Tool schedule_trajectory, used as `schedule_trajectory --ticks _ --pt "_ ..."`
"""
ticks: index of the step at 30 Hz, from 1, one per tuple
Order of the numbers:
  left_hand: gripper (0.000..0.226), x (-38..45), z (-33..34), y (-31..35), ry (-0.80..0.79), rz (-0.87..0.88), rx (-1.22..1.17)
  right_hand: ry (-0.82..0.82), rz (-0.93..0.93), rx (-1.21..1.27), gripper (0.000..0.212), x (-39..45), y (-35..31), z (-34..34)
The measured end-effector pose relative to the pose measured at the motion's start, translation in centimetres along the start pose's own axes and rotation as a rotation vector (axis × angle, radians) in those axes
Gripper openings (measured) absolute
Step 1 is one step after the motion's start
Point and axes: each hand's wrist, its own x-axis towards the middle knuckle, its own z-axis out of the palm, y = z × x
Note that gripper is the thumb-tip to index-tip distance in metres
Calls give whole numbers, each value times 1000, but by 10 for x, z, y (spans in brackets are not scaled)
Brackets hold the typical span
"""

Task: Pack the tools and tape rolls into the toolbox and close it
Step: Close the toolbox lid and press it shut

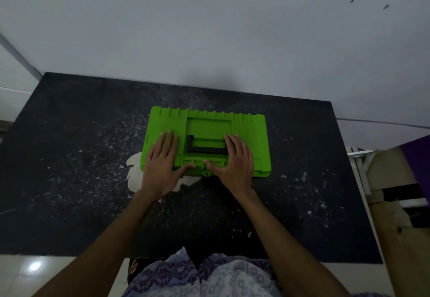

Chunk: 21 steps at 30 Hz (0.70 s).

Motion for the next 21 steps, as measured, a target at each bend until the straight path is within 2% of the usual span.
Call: schedule_trajectory --ticks 21 --pt "104 142 -9 -28 16 0 -47 7 -1 16 98 143 -1 33"
